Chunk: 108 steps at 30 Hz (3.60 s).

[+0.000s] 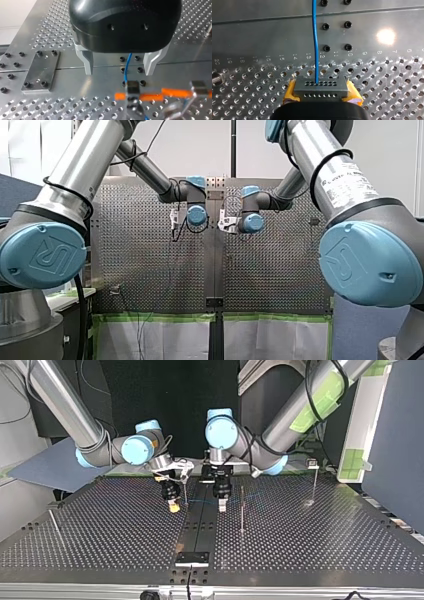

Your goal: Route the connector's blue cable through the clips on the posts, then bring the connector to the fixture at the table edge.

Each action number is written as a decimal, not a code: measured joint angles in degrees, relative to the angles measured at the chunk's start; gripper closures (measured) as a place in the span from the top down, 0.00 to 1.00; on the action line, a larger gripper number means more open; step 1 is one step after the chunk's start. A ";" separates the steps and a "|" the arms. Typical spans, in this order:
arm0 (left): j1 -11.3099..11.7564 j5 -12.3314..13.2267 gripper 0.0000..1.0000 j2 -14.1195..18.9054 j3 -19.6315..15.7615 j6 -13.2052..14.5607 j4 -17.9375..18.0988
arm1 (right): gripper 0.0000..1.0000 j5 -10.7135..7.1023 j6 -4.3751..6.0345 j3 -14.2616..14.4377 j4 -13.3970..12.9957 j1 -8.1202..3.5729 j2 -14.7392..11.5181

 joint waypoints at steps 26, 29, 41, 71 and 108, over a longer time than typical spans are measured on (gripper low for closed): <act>2.14 -1.45 1.00 -3.96 4.54 -1.81 -2.14 | 0.00 0.00 -0.03 -0.01 0.30 0.05 0.00; 2.34 -1.69 0.63 -3.95 4.55 -1.69 -2.51 | 0.00 0.00 -0.04 0.00 0.27 -0.01 0.00; 2.44 -2.57 0.00 -3.96 4.49 0.54 -3.20 | 0.00 0.00 -0.08 -0.02 0.37 -0.07 0.00; -0.87 -3.30 0.00 -4.16 -0.95 2.13 0.22 | 0.00 3.31 -2.13 0.34 6.61 -0.22 0.00; -5.77 -5.40 0.00 -7.84 -5.10 -0.89 4.06 | 0.00 5.11 -2.16 15.99 0.37 -0.25 -6.54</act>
